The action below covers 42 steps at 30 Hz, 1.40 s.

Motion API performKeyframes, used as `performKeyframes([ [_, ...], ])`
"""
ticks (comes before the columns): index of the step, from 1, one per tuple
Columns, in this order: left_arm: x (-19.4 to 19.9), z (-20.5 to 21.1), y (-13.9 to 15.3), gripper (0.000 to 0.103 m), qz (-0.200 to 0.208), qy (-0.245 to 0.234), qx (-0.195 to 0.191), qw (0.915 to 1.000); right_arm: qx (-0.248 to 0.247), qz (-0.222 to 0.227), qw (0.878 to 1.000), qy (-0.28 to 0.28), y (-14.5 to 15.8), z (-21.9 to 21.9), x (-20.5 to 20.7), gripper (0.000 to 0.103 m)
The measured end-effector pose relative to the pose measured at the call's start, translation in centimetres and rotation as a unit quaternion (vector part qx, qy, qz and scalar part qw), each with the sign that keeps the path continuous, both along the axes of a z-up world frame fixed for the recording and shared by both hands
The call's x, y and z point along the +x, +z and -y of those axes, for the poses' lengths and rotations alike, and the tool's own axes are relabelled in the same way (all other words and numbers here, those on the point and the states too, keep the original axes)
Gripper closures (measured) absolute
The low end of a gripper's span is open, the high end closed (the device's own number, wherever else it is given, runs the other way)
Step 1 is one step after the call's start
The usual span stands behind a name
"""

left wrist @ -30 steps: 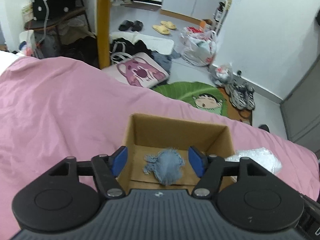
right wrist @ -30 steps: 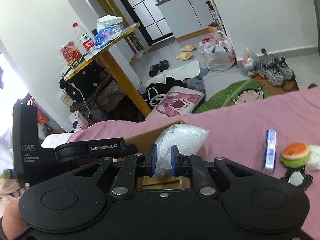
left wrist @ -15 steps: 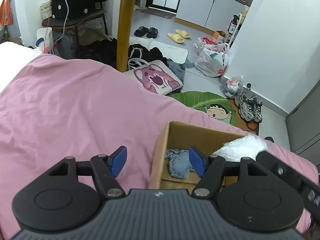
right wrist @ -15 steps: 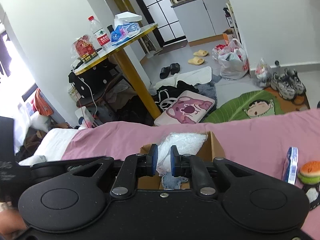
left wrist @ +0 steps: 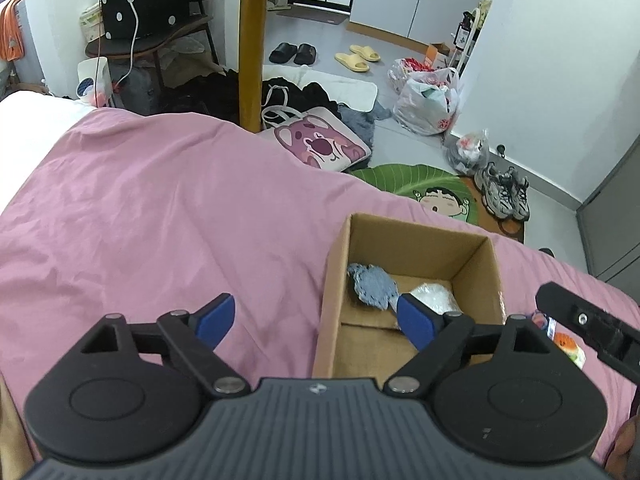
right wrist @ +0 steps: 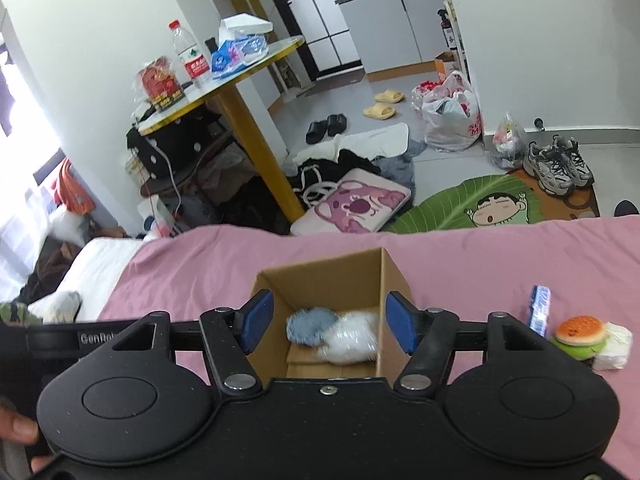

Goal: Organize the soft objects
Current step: 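Open left tool to drop the denim pad in the box while right tool drops the bag, then withdraw both tools from the box and move toward the grey fluffy plush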

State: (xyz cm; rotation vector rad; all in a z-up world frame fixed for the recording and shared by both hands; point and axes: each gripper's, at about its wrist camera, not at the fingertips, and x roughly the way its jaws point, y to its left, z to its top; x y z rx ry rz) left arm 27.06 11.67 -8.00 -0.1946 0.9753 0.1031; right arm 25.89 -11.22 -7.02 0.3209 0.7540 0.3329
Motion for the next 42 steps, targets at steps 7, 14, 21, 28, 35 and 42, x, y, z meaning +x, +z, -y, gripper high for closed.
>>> performKeyframes([
  [7,-1.7,1.2,0.6,0.011,-0.001,-0.011,0.017,0.9998,0.011,0.003,1.000,0.013,1.2,1.3,-2.1,0.035],
  [14,-3.7,2.2,2.1,0.003,0.007,-0.005,0.020,0.9998,0.015,0.016,0.999,0.023,2.1,2.9,-4.0,0.022],
  [21,-5.9,4.1,3.7,0.000,0.030,-0.013,0.023,0.9992,0.017,0.031,0.999,0.036,3.0,4.4,-5.8,0.010],
  [28,-8.0,5.9,5.2,0.000,0.054,-0.020,0.021,0.9981,0.035,0.057,0.997,0.033,4.7,7.0,-7.6,0.000],
  [35,-10.1,7.4,6.5,0.000,0.070,-0.011,0.021,0.9973,0.063,0.051,0.996,0.038,5.7,8.5,-8.7,0.000],
  [42,-12.2,8.6,7.7,0.000,0.081,-0.013,0.028,0.9963,0.061,0.054,0.996,0.046,6.2,9.6,-10.1,0.000],
])
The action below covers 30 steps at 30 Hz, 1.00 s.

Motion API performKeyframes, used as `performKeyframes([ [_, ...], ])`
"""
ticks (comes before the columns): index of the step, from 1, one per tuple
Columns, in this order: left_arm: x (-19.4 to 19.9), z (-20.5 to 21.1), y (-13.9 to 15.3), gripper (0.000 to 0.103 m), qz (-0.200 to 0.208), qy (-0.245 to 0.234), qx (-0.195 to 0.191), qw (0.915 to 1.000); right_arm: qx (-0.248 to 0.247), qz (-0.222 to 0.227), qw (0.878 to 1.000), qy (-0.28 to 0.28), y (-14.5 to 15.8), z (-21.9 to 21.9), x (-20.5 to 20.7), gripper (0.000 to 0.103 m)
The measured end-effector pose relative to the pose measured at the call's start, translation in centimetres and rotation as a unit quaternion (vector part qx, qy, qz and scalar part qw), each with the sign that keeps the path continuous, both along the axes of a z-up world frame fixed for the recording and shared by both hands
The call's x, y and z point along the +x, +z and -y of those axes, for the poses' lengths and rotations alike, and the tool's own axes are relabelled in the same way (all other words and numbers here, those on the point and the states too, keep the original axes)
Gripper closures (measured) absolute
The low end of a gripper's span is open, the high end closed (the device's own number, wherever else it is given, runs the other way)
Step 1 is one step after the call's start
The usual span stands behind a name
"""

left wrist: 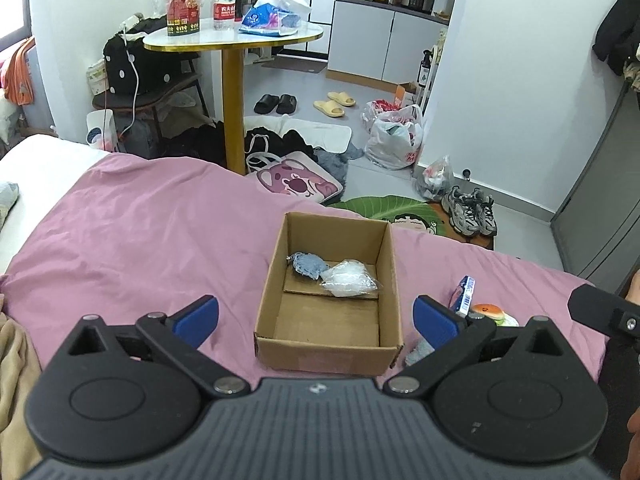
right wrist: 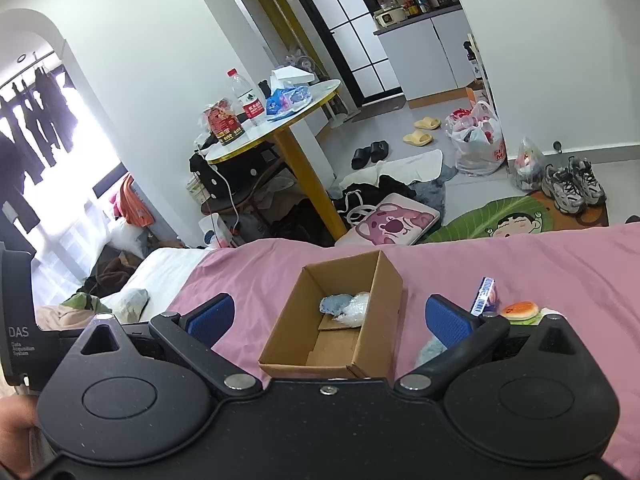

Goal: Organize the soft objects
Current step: 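Withdraw both tools from the box and move toward the grey fluffy plush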

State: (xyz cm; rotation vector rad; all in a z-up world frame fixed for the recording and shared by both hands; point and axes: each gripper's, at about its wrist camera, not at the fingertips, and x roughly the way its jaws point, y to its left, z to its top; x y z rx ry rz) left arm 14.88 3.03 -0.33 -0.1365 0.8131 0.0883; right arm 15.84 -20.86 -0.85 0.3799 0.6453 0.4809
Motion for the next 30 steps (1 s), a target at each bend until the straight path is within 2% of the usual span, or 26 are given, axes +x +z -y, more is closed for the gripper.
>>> performKeyframes([
  [10,-2.1,1.9,0.8,0.000,0.002,-0.019,-0.006,0.9998,0.033,0.008,0.999,-0.003,1.1,2.5,-1.8,0.000],
  [21,-3.4,4.0,1.5,0.000,0.007,-0.030,0.005,0.9995,0.014,0.005,1.000,-0.015,0.8,4.2,-3.1,0.000],
  [30,-3.5,5.4,0.7,0.000,0.001,-0.035,0.019,0.9992,0.012,-0.010,0.999,-0.032,-0.4,5.7,-3.4,0.000],
])
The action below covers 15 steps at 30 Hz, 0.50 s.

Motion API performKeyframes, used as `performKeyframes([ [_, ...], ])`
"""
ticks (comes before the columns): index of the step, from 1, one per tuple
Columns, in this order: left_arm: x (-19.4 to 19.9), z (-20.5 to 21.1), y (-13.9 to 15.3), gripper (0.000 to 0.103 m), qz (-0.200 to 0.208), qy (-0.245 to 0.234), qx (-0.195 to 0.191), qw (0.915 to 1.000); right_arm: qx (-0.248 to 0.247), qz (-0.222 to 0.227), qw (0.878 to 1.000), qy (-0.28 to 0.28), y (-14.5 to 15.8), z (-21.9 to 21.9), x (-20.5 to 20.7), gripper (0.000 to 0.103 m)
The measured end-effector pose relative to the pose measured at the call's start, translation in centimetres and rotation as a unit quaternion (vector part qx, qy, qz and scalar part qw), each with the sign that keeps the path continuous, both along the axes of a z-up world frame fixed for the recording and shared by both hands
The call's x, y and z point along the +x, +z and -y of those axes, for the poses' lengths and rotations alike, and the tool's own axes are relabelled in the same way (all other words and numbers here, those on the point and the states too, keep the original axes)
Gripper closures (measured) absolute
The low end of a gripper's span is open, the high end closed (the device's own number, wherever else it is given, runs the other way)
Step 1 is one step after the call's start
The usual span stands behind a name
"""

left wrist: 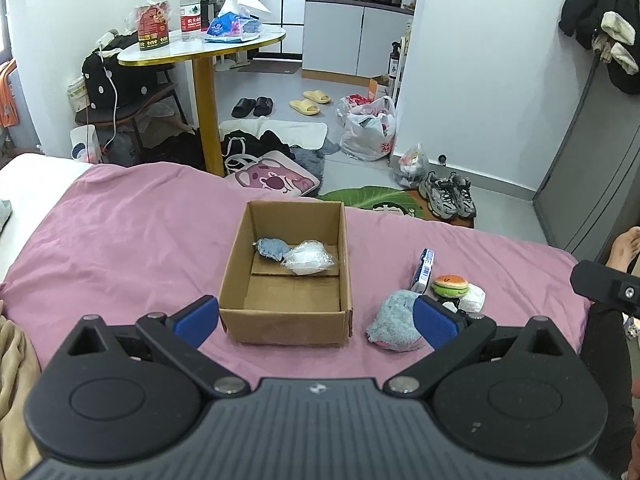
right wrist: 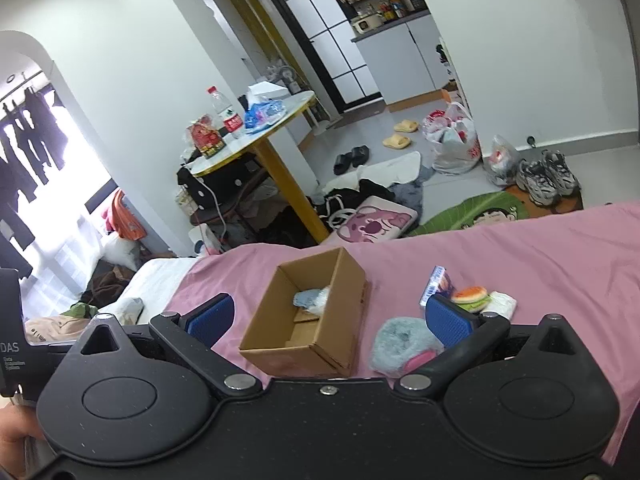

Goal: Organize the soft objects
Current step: 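Withdraw both tools from the box and move toward the grey fluffy plush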

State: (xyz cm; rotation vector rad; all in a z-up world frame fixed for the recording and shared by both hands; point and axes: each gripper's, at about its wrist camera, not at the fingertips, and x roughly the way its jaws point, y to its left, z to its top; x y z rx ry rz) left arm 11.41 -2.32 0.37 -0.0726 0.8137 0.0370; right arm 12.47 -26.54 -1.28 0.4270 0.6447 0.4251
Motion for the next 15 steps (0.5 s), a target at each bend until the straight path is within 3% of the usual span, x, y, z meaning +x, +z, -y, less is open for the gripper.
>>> performKeyframes([
  [15,1.5,2.9,-2.7,0.001,-0.023,-0.020,-0.001,0.9996,-0.006,-0.038,0.999,-0.016,-2.6,1.8,0.7,0.000],
])
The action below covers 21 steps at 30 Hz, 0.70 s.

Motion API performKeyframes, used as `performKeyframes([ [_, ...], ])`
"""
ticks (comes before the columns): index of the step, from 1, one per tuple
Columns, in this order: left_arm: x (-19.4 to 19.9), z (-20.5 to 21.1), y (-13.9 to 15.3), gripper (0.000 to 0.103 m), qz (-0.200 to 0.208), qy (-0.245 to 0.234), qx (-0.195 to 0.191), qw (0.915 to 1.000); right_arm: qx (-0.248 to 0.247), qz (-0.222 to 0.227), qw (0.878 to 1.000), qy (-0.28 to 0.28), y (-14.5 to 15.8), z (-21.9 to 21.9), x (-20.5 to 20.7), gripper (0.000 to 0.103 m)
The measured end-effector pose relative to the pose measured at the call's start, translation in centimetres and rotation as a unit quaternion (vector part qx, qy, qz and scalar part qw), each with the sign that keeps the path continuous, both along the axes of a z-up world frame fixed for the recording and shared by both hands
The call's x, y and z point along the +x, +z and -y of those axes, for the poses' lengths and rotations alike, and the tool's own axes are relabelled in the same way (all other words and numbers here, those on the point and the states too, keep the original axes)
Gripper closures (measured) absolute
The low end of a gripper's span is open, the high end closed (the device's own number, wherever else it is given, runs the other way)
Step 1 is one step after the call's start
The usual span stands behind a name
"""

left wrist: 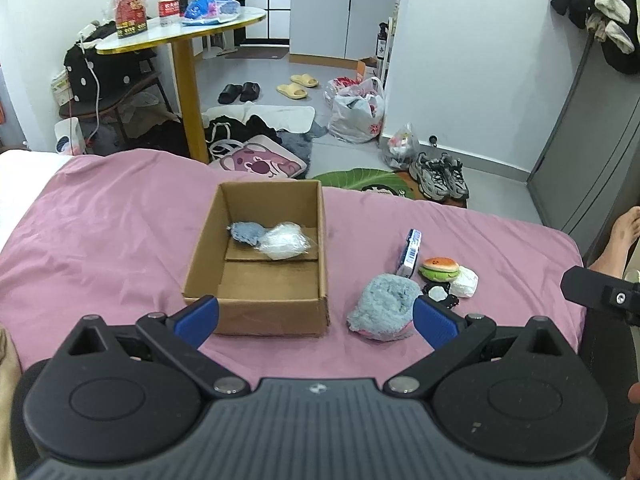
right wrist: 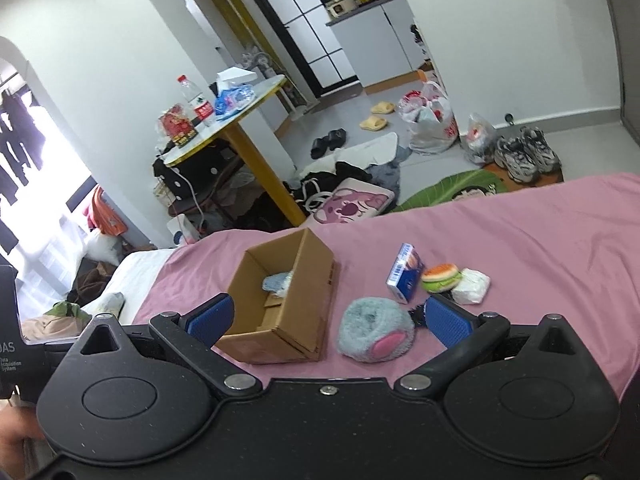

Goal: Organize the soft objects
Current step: 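Withdraw both tools from the box and move toward the grey fluffy plush, then grasp the grey fluffy plush with left tool while right tool grips it too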

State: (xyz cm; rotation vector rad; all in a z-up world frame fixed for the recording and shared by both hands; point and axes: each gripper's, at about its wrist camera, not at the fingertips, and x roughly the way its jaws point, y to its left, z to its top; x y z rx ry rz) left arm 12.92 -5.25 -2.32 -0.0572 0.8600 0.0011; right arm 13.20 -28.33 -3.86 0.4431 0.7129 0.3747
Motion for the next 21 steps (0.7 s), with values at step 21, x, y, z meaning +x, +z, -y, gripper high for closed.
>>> performKeyframes([
  [21,4.3,4.8,-6.7,0.016,-0.031,-0.036,-0.028,0.9985,0.047,-0.083,0.992,-0.086,-6.4,3.9,3.0,0.000],
])
